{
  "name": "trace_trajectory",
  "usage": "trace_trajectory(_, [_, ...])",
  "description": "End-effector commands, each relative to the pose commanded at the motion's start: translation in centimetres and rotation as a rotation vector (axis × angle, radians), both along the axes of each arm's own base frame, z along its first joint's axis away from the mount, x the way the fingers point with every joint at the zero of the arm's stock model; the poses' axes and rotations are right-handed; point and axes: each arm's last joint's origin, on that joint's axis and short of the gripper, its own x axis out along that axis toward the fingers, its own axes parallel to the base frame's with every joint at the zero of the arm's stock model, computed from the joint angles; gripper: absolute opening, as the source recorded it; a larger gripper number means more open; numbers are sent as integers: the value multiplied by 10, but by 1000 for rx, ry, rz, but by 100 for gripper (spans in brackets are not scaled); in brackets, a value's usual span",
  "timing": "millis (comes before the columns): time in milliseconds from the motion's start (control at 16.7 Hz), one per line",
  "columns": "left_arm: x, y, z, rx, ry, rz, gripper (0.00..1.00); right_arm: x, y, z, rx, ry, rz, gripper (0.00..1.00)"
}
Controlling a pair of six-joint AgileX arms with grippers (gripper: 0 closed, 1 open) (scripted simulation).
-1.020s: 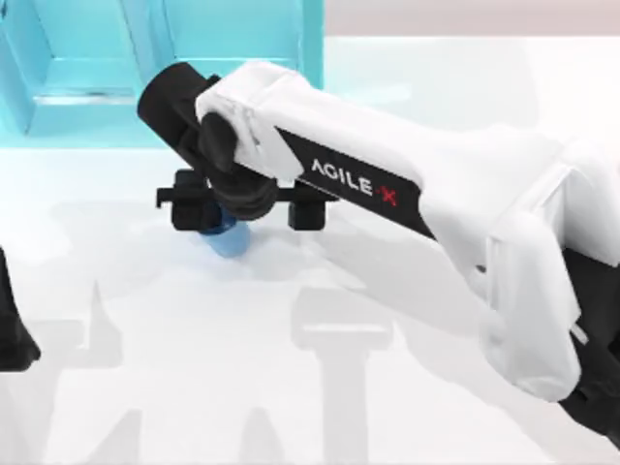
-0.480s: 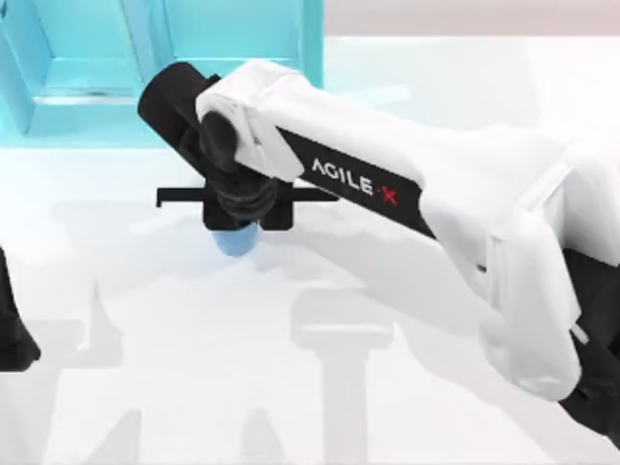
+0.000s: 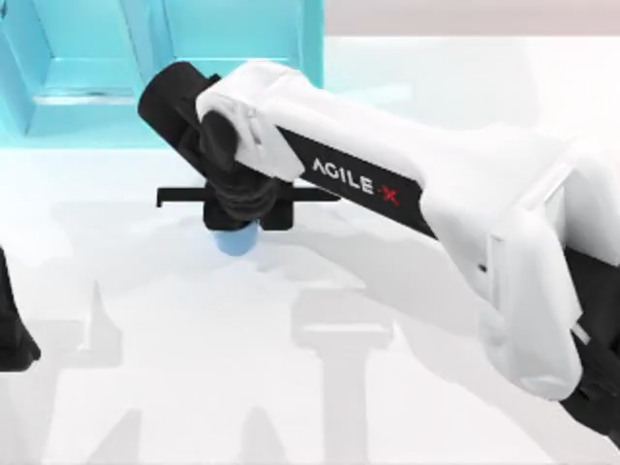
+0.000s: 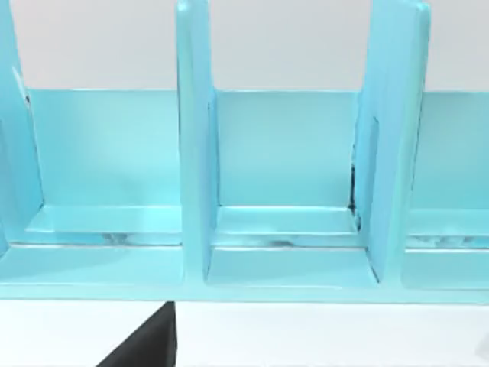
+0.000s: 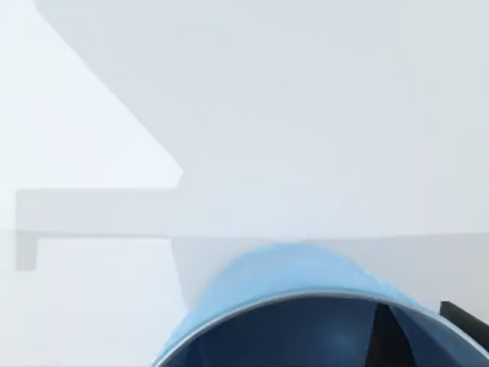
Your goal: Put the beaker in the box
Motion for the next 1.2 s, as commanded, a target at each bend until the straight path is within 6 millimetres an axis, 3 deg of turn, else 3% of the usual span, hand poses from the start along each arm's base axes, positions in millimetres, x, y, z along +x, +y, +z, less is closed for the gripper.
trace_trajectory(180, [0,0,0,0,0,0,100,8,-14,7,-1,15,5,0])
trace_trajectory(360, [0,0,0,0,0,0,100,37,-69,31,-4,56,11,0])
trace_trajectory(540, [0,0,0,0,0,0,100,72,-169,60,-16,100,8,0])
trace_trajectory(720, [0,0,0,0,0,0,100,85,-300,86,-34,138,-3,0])
trace_trajectory(840, [0,0,0,0,0,0,100,69,-389,102,-42,155,-12,0])
trace_trajectory(960, [0,0,0,0,0,0,100,35,-465,116,-42,164,-20,0])
trace_trajectory(1080, [0,0,0,0,0,0,100,-9,-520,128,-33,158,-23,0])
trace_trajectory(1200, [0,0,0,0,0,0,100,-51,-551,137,-21,136,-17,0])
